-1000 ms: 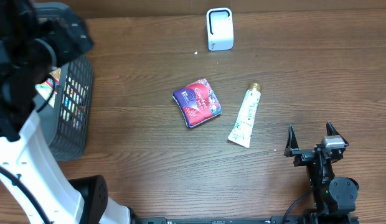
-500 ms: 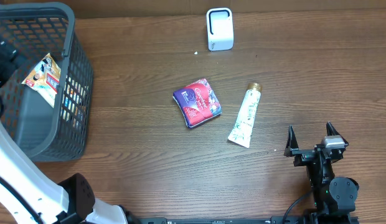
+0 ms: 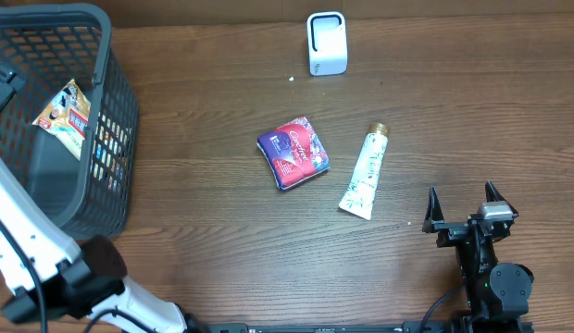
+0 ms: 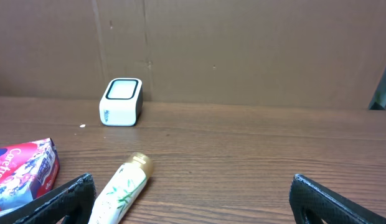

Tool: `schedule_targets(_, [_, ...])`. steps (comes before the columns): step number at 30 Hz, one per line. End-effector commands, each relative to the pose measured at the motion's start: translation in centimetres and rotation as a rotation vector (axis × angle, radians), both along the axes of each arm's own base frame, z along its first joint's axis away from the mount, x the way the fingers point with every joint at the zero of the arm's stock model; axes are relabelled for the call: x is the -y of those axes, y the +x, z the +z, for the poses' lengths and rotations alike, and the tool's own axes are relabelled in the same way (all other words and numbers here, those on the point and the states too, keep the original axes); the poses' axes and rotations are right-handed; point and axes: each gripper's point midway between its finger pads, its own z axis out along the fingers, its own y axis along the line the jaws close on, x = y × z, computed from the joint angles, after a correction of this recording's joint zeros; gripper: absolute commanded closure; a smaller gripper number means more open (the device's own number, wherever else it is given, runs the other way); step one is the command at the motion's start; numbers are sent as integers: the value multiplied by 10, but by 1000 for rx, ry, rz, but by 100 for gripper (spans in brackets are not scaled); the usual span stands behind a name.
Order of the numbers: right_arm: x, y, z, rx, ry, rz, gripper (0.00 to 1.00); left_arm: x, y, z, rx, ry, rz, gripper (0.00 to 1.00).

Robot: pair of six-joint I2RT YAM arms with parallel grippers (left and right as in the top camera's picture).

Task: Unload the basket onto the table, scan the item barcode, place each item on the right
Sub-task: 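Move the left gripper back toward the grey basket, then lower the left gripper into the basket over the yellow wipes pack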

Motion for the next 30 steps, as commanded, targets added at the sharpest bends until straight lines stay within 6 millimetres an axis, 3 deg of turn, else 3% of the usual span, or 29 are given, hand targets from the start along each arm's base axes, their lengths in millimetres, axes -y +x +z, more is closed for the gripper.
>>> schedule_targets(1, [2, 0, -2, 3, -1, -11, 0, -15, 18, -34, -52, -39, 27, 0])
schedule_targets(11, [2, 0, -2, 3, -1, -11, 0, -22, 72, -133, -130, -228, -47, 0])
schedule_targets(15, [2, 0, -2, 3, -1, -11, 0, -21, 84, -156, -147, -263, -62, 0])
schedule_targets(20, [2, 0, -2, 3, -1, -11, 0, -17, 92, -177, -186, -277, -73, 1])
schedule_targets(30, [2, 0, -2, 3, -1, -11, 0, -6, 98, -187, -220, -268, -93, 1])
